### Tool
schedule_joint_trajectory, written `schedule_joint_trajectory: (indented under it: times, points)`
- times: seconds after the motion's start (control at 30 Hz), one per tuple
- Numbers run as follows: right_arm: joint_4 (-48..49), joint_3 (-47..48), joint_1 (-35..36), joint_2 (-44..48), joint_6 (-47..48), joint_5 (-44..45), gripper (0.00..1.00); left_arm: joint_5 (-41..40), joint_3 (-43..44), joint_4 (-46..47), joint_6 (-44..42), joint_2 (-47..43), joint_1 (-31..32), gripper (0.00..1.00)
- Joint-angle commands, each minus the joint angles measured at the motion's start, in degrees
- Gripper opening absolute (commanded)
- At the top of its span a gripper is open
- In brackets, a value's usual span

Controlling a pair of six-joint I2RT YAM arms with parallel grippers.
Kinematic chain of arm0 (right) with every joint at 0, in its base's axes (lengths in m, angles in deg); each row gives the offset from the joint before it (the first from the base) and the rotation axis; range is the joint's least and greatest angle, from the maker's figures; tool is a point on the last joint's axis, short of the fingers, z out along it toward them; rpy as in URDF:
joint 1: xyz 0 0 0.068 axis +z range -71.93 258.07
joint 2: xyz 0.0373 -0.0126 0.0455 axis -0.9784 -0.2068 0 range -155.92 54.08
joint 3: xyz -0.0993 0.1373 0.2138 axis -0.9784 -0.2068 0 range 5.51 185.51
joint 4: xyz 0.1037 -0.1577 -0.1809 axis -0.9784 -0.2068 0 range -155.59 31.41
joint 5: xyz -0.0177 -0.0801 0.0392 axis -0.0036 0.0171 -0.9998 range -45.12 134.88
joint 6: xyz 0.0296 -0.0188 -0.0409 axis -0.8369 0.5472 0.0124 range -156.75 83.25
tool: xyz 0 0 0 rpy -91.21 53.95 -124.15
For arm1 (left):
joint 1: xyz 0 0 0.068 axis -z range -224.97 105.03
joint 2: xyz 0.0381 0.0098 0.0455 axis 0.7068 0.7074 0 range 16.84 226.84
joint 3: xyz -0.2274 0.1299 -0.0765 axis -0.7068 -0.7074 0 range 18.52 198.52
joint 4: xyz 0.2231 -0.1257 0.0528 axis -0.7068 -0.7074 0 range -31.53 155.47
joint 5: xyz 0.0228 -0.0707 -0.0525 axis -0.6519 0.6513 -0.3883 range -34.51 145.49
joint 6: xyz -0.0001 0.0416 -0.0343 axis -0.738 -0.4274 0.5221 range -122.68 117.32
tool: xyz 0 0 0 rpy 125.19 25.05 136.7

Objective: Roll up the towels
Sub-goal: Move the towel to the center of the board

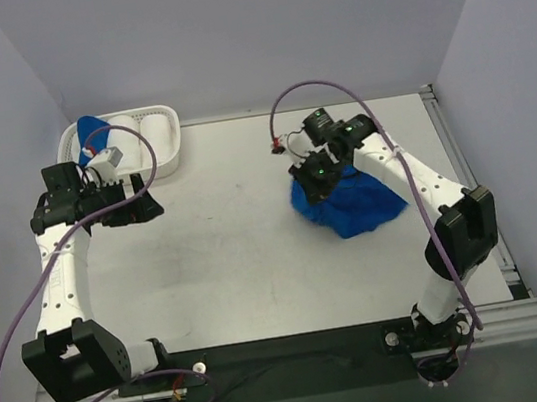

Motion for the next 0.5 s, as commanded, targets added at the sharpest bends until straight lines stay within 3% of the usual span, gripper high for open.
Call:
schedule_joint_trajectory:
  times: [0.0,0.13,0.23,0.37,0.4,0.43,0.47]
  points:
    - [-6.7,-3.6,5.7,3.5,-0.9,-3.6,0.00,5.5,1.0,-1.7,-2.4,-2.3,-0.3,0.97]
    - [-6.3,-13.2,6.2,5.0,1.7,-2.6,0.00,5.8,-2.5,-1.7,-7.2,-3.9,-0.1,0.97]
    - [-5.9,-22.0,2.5,8.1,5.0,-2.6,0.00,6.5,-5.8,-1.7,-11.3,-4.4,0.8,0.97]
    - [-6.0,-28.3,-7.9,11.9,8.5,-3.7,0.01,4.3,-9.7,-0.4,-14.4,-3.8,6.1,0.95]
    - [-6.1,-28.9,-9.2,12.2,9.4,-3.9,0.06,3.0,-11.2,1.0,-14.8,-3.5,7.6,0.93]
    - [-6.3,-29.8,-9.9,12.2,10.0,-4.0,0.20,2.1,-12.0,1.9,-14.8,-3.2,9.9,0.92]
    - [-6.3,-30.1,-10.4,12.4,10.4,-3.6,0.23,-0.2,-12.4,2.9,-14.4,-2.4,14.5,0.90]
